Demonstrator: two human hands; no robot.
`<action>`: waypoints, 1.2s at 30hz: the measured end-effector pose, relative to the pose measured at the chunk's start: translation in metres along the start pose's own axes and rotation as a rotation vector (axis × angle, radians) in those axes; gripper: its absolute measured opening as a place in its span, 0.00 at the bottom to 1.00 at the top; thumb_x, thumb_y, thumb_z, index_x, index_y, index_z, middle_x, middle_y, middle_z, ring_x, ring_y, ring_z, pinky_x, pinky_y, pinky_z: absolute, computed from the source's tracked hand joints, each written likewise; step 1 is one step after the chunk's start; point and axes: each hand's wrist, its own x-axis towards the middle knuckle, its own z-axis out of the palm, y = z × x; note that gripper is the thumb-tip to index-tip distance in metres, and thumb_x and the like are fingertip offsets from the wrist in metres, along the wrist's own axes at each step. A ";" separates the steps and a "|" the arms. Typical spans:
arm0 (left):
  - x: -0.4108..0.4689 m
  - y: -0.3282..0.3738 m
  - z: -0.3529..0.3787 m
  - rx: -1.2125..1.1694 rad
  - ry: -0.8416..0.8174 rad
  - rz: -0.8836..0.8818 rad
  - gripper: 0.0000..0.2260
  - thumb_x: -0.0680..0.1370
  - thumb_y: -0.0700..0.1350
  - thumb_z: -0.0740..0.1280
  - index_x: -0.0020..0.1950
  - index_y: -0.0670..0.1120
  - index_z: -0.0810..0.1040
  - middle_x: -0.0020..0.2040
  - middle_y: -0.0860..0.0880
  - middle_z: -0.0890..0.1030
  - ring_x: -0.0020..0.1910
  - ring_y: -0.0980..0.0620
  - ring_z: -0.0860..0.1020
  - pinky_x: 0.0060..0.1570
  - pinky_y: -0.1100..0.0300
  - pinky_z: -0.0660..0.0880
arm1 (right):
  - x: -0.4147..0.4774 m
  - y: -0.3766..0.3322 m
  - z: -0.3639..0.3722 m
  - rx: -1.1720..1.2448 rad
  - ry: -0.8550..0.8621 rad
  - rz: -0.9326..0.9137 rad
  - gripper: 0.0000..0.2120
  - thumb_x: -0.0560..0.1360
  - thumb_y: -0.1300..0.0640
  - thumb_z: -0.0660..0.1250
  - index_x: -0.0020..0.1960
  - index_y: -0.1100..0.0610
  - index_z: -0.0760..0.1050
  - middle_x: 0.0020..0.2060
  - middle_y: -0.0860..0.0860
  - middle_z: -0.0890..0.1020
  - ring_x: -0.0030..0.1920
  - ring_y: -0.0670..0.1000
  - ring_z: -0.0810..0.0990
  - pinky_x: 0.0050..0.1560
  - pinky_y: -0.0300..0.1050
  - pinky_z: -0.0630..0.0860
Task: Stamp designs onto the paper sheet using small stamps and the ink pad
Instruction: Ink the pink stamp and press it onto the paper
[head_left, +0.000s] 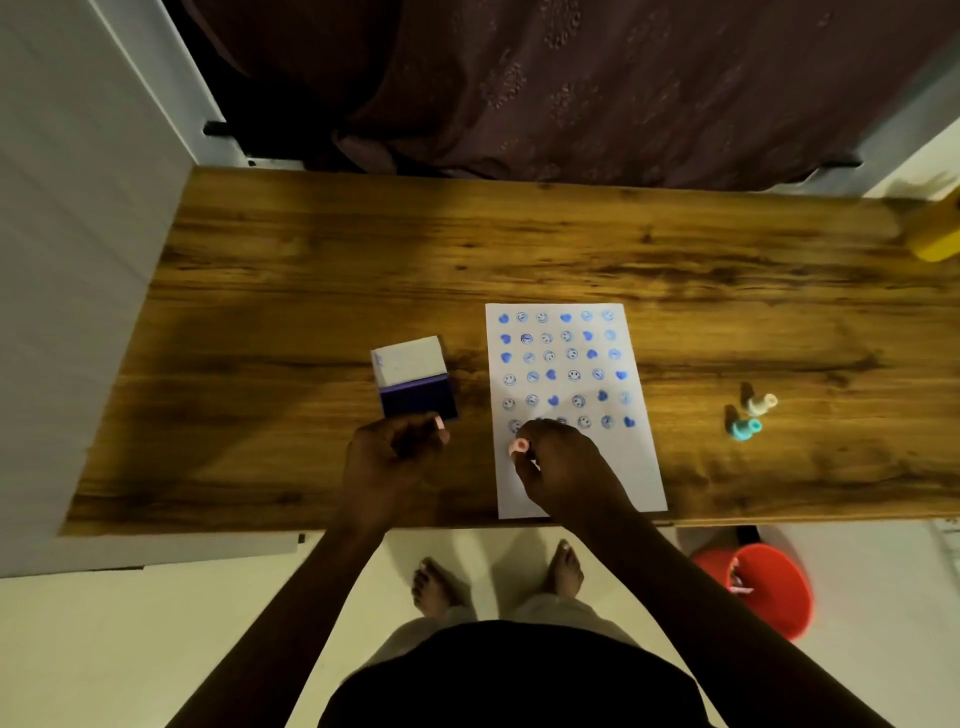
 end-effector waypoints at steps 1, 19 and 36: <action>0.000 0.000 0.000 0.000 -0.004 0.002 0.16 0.74 0.41 0.76 0.48 0.63 0.78 0.48 0.65 0.80 0.51 0.62 0.80 0.54 0.61 0.77 | -0.001 0.000 0.001 -0.009 0.009 -0.005 0.16 0.81 0.48 0.64 0.58 0.59 0.80 0.51 0.54 0.86 0.53 0.53 0.85 0.56 0.47 0.82; 0.001 0.014 0.010 0.014 -0.057 0.042 0.17 0.74 0.40 0.76 0.48 0.63 0.78 0.49 0.62 0.82 0.49 0.66 0.82 0.48 0.73 0.76 | 0.001 -0.012 -0.004 0.004 -0.037 0.092 0.14 0.77 0.52 0.71 0.59 0.59 0.82 0.52 0.55 0.86 0.54 0.57 0.84 0.61 0.50 0.80; 0.002 0.043 0.046 -0.031 -0.202 0.061 0.12 0.74 0.38 0.76 0.56 0.48 0.85 0.56 0.49 0.87 0.56 0.53 0.85 0.60 0.46 0.81 | 0.022 0.003 -0.090 1.171 -0.099 0.606 0.11 0.73 0.57 0.77 0.54 0.54 0.82 0.44 0.54 0.87 0.40 0.50 0.84 0.46 0.45 0.84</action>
